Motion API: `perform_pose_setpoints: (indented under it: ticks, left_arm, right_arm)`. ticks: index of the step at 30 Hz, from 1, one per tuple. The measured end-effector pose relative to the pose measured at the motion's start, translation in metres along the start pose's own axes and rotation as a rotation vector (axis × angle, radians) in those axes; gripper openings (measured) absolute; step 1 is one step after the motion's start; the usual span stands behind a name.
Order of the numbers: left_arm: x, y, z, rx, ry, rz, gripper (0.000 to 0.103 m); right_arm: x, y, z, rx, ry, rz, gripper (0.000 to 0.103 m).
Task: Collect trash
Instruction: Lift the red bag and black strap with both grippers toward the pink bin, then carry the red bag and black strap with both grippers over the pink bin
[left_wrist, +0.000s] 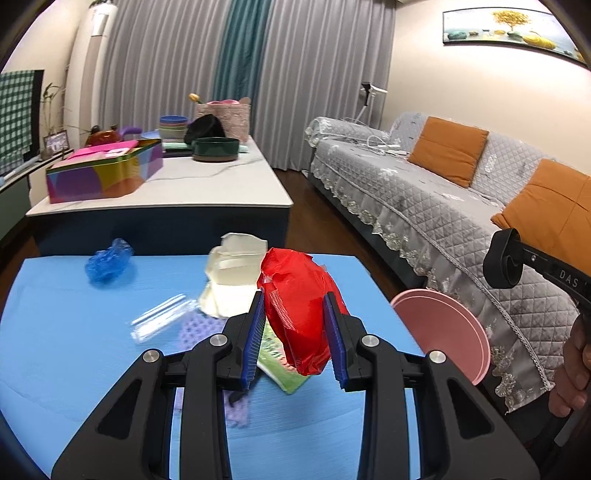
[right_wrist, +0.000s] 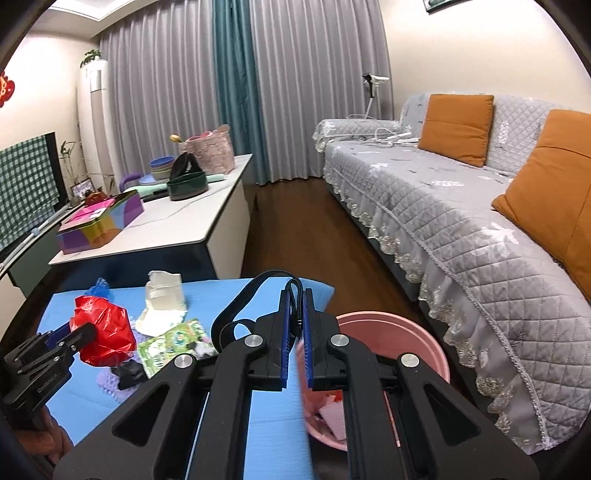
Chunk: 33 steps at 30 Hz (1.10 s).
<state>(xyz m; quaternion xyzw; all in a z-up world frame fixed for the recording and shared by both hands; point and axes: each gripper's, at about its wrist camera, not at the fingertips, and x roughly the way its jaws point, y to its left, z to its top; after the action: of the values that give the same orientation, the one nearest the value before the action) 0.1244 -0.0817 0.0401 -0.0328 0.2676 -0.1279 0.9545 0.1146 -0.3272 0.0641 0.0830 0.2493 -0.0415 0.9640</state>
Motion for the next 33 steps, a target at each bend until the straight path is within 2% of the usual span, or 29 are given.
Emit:
perform_pose_setpoints:
  ticks: [17,33]
  left_arm:
    - [0.041,-0.055,0.0,0.018,0.035,-0.085,0.032]
    - [0.067,-0.098,-0.009,0.065,0.061,-0.146,0.032]
  right_arm:
    - [0.007,-0.069,-0.004,0.057,-0.008,-0.113,0.007]
    - [0.021,-0.105,-0.009,0.09,0.002,-0.171,0.007]
